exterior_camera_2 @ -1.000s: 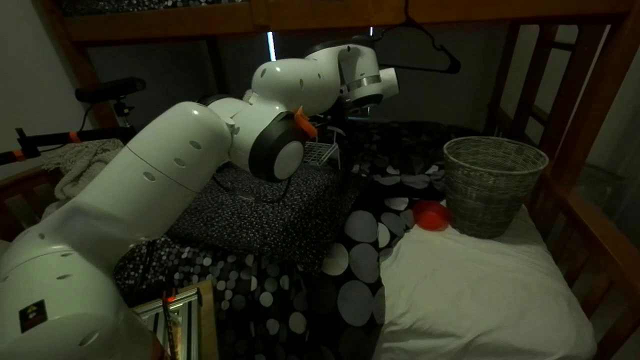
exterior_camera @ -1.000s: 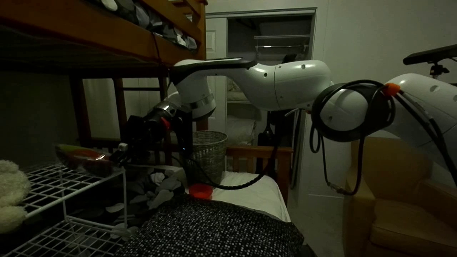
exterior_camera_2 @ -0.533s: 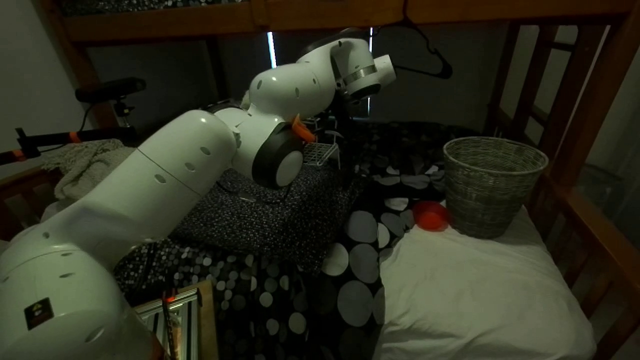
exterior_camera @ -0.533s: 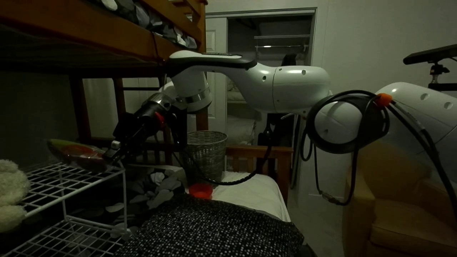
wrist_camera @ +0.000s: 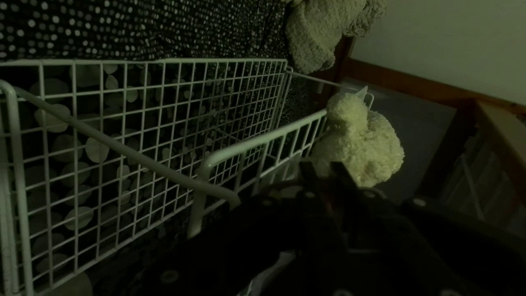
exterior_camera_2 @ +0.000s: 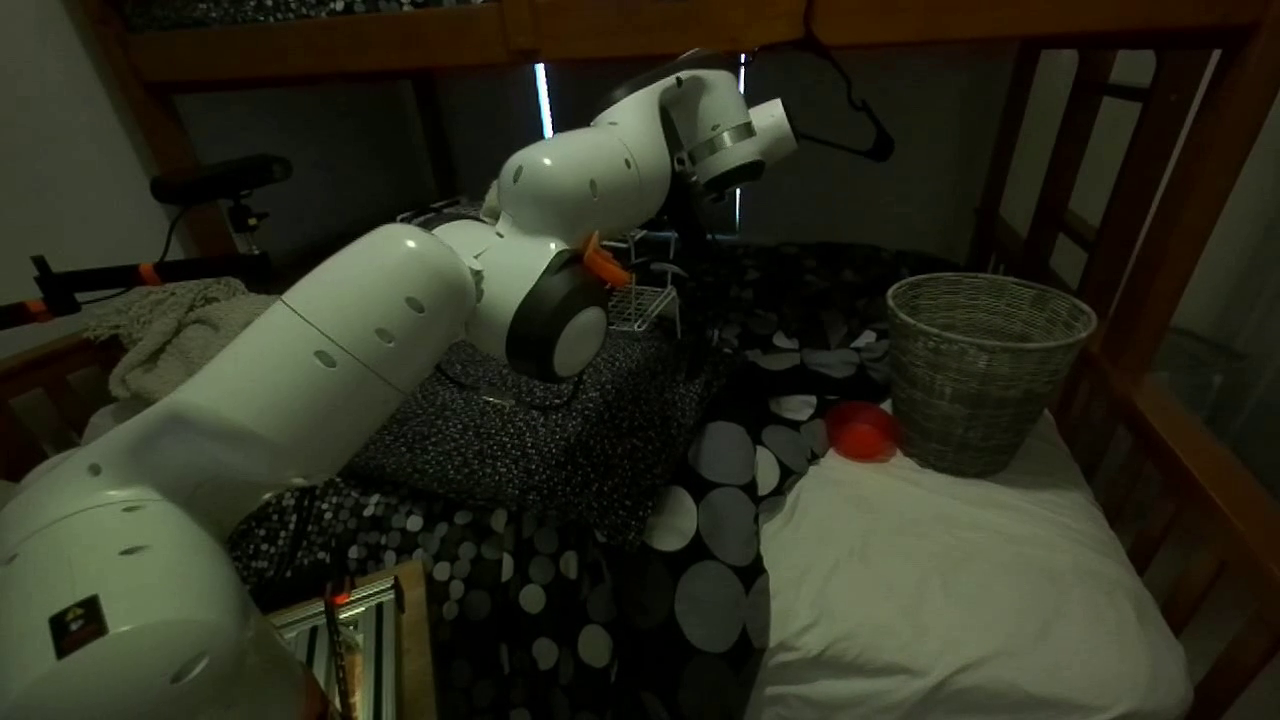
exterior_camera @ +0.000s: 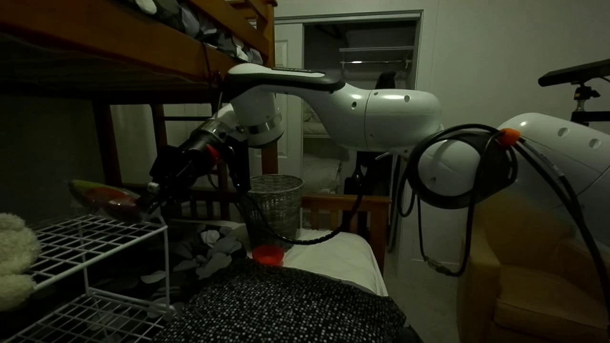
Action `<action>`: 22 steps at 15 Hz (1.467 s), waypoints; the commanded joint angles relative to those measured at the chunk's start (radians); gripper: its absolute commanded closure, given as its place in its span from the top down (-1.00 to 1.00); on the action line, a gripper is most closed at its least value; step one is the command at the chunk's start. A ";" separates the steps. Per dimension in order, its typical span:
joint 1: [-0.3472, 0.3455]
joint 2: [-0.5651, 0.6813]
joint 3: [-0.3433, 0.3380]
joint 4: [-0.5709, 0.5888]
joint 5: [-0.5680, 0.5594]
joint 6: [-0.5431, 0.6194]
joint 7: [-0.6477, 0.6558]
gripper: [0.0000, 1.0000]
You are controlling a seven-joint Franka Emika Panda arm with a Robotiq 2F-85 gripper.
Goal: Put the pair of glasses on the top rack on the left
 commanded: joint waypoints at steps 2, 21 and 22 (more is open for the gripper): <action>0.020 0.060 0.038 0.135 -0.065 -0.028 0.092 0.04; -0.100 -0.218 0.032 0.018 -0.240 0.105 0.597 1.00; -0.099 -0.212 0.029 0.044 -0.246 0.076 0.651 1.00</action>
